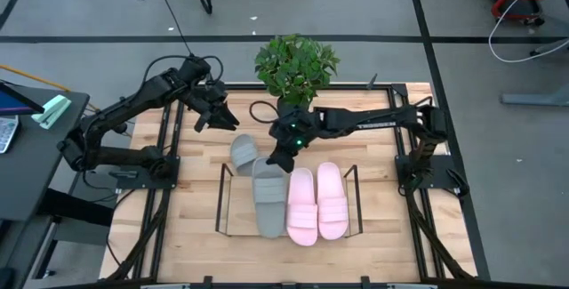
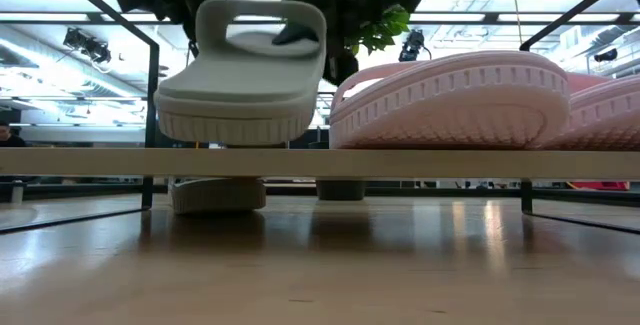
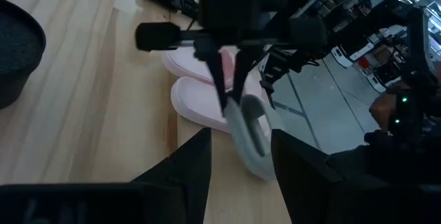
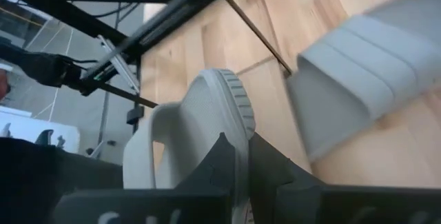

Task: Pick and place slides into the shelf
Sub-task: Put the right gray slipper on the shelf

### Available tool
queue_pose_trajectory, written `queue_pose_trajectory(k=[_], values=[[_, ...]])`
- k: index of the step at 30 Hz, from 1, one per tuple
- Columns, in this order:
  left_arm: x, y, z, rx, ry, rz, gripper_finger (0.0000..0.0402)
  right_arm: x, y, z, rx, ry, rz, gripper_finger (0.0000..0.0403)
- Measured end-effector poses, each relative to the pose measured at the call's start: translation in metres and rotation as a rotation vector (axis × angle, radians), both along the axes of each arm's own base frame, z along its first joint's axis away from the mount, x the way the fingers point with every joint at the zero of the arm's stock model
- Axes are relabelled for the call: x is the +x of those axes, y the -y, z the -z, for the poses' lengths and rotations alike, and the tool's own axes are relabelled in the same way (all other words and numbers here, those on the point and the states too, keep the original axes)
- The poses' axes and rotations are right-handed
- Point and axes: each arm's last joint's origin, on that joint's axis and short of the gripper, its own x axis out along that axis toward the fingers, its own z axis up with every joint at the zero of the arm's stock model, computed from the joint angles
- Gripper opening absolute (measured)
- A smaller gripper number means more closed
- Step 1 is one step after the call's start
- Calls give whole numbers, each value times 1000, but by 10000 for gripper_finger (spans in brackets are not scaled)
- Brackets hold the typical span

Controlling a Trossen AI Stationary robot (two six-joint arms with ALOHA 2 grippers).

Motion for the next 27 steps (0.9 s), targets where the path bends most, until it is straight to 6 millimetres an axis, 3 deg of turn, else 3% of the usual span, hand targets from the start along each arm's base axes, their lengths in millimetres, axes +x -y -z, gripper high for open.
queue_pose_trajectory(k=[11,27], values=[[0,0,1,-6,-7,0,154,8,11,25,33,-63,8,20],[-1,0,1,-5,-14,-5,146,1,17,36,-25,-165,33,20]])
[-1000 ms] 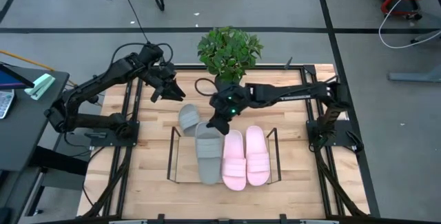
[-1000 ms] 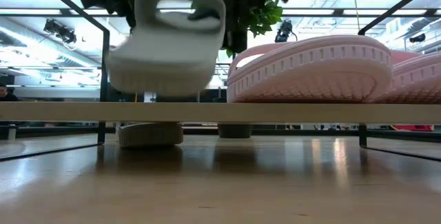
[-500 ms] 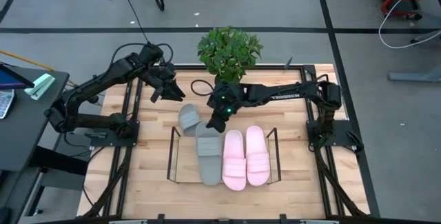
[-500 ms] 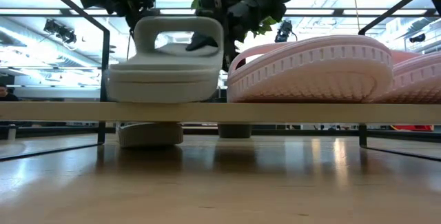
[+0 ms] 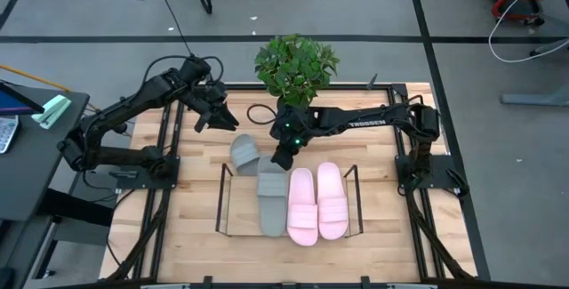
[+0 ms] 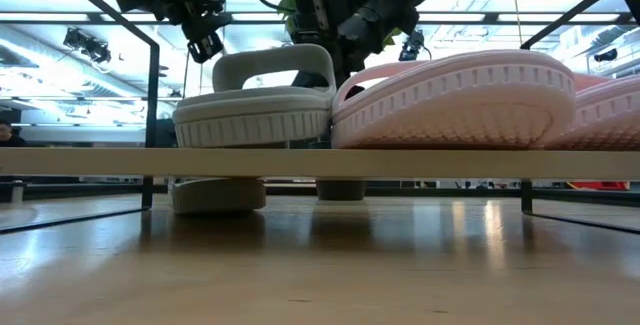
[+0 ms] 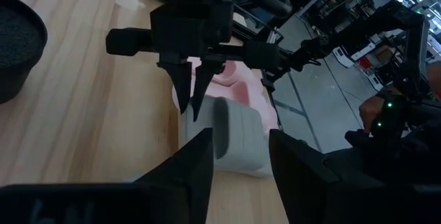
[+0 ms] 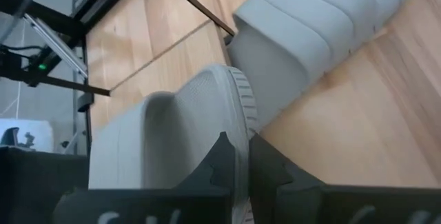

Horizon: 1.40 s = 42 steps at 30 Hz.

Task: Pick and place slides into the shelf
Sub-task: Put the right gray slipper on the shelf

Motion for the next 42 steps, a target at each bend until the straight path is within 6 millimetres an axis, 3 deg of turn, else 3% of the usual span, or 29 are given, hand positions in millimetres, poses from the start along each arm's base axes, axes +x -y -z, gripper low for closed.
queue_pose_trajectory(k=[30,42], values=[[0,0,0,7,-6,-8,153,1,-2,1,-61,-14,56,20],[0,0,0,9,-7,-10,142,-6,-6,20,-94,-59,69,20]])
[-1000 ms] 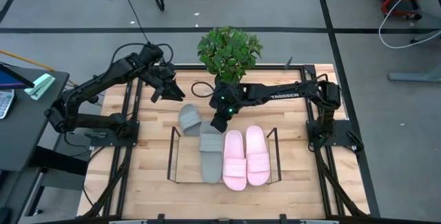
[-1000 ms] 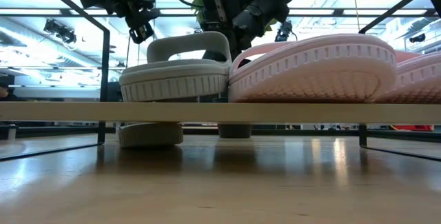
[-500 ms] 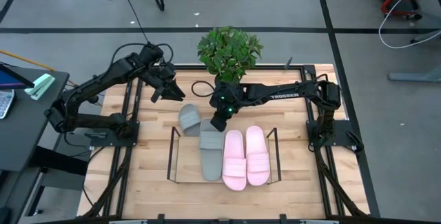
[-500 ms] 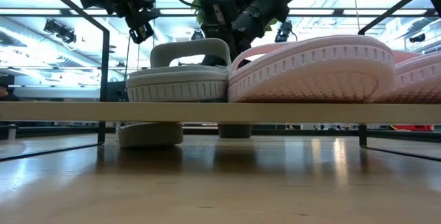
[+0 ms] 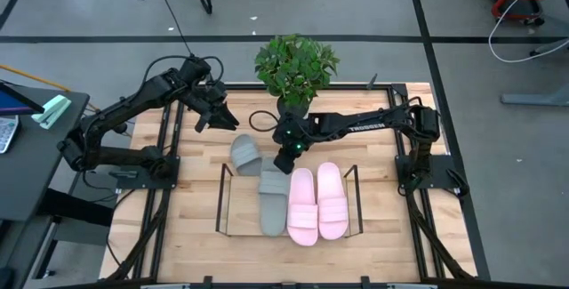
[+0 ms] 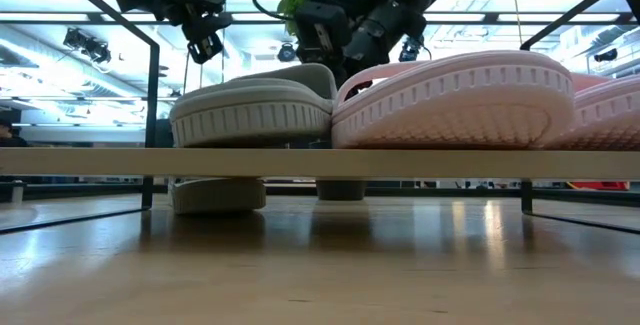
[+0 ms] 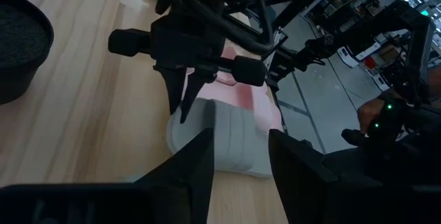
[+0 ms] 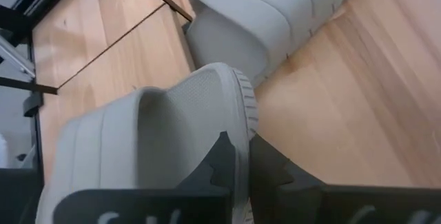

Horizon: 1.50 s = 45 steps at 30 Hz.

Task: Pick and place slides into the shelf
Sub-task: Put the right gray slipper on the shelf

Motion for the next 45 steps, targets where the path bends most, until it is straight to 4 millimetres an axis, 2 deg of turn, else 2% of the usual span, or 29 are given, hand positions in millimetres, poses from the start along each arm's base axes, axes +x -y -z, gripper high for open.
queue_pose_trajectory(k=[11,22,33,45], values=[[0,0,0,0,0,0,153,3,-2,-2,-54,44,-16,20],[0,0,0,14,6,6,140,5,-2,-3,-62,61,-15,20],[0,0,0,20,9,9,153,5,-2,-3,-85,64,-27,20],[0,0,0,19,8,9,140,-1,-8,11,-101,15,-8,20]])
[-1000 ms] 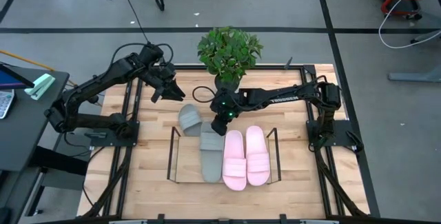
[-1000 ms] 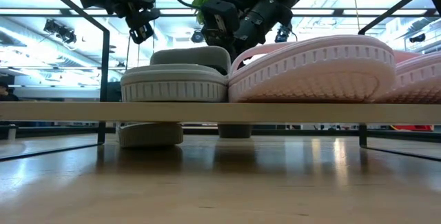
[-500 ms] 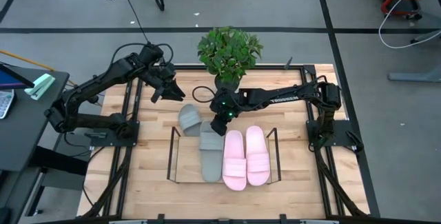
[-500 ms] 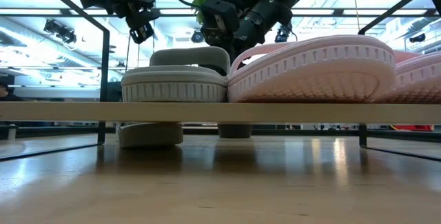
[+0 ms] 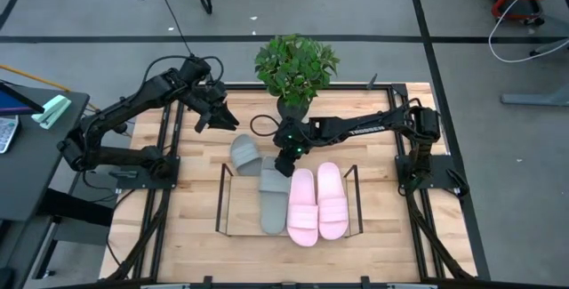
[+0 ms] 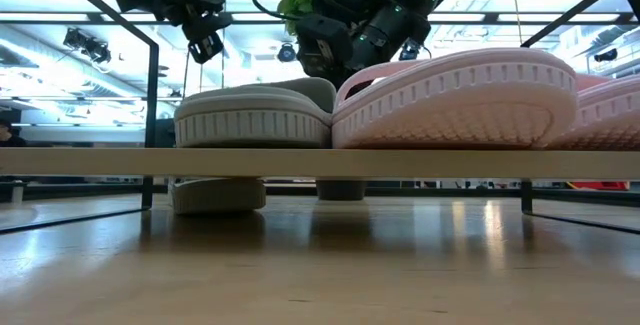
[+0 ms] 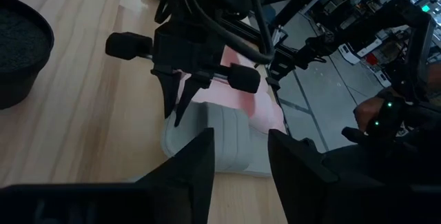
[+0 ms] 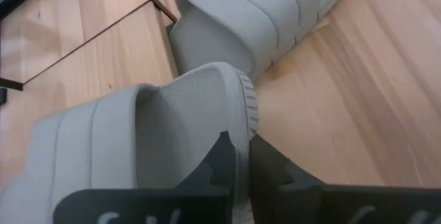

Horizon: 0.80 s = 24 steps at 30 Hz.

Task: Pick and place slides into the shelf
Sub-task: Put the right gray slipper on the shelf

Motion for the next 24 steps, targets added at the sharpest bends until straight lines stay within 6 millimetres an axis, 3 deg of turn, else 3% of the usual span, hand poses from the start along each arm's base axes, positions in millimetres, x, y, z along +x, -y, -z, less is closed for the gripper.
queue_pose_trajectory(k=[11,24], values=[[0,0,0,-2,-7,-8,151,0,0,0,-19,-2,-5,39],[0,0,0,-2,-7,-9,138,-2,1,2,-33,-25,7,113]])
